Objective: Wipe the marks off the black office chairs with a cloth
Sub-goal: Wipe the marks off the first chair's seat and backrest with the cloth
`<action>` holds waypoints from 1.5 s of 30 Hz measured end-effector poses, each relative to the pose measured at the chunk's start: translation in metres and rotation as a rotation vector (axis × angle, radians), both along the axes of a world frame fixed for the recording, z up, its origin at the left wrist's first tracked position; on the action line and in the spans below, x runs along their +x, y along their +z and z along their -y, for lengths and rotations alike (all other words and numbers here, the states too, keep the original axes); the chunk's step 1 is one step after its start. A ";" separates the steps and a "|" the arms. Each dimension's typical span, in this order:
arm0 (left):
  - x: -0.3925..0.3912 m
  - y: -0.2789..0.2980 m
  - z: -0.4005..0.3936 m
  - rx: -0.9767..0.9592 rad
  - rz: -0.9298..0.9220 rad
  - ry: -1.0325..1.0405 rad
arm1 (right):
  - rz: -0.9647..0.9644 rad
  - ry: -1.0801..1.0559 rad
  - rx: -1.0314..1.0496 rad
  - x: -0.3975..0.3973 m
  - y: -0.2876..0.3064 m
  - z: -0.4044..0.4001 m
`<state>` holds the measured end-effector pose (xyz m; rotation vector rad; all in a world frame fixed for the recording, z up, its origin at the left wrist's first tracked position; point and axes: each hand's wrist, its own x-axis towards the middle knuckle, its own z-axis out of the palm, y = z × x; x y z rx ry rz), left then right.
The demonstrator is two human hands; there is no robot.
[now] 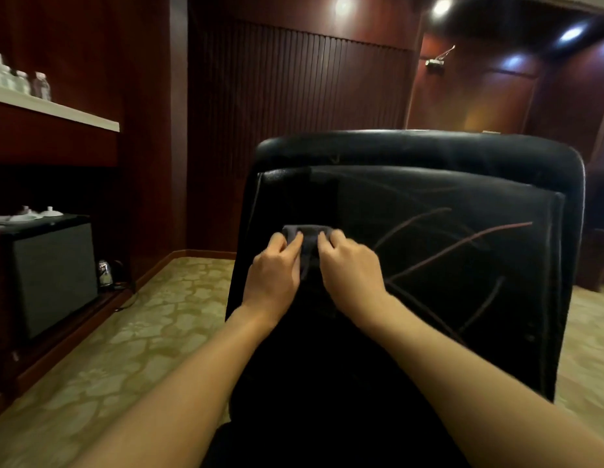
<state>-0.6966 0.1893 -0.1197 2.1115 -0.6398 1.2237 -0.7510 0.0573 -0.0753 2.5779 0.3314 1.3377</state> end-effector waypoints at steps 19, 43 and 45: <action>-0.060 0.030 0.030 -0.212 0.092 -0.136 | -0.018 -0.077 0.113 -0.065 0.027 0.030; -0.062 -0.015 0.051 -0.439 -0.055 -0.180 | -0.139 -0.086 0.492 -0.064 -0.045 0.020; -0.065 -0.005 0.051 -0.526 -0.100 -0.264 | -0.079 -0.008 0.567 -0.065 -0.039 0.017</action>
